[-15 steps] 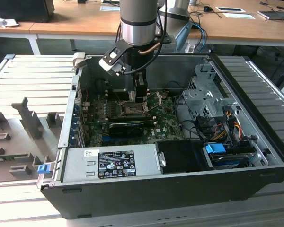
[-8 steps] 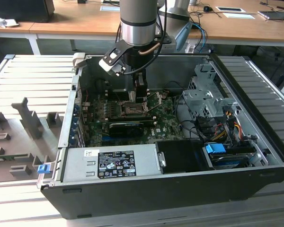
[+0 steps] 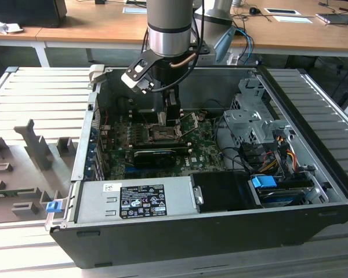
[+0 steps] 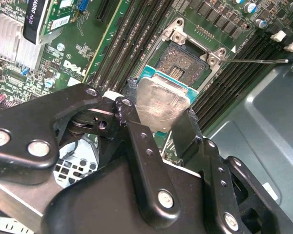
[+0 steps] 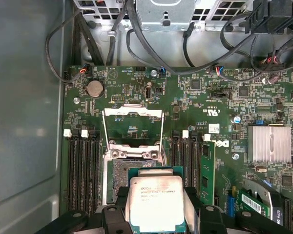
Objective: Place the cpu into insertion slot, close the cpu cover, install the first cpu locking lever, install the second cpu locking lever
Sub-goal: 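Place the cpu into insertion slot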
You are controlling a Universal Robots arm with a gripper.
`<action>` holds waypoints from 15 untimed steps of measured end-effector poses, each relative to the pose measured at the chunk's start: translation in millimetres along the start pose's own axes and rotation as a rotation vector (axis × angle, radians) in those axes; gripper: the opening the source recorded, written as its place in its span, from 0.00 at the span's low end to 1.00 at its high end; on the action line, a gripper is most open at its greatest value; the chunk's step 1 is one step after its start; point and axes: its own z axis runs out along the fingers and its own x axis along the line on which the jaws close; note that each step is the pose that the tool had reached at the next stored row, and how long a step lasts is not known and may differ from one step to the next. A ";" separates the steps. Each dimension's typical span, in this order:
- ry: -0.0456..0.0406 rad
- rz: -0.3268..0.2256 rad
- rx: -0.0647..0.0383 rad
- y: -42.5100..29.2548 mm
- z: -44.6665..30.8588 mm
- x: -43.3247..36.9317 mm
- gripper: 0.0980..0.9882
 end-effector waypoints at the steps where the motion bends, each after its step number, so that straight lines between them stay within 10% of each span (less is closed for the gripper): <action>1: 0.0000 0.000 0.000 0.0 0.1 0.0 0.48; 15: 0.0015 0.004 0.000 -1.1 18.5 2.9 0.48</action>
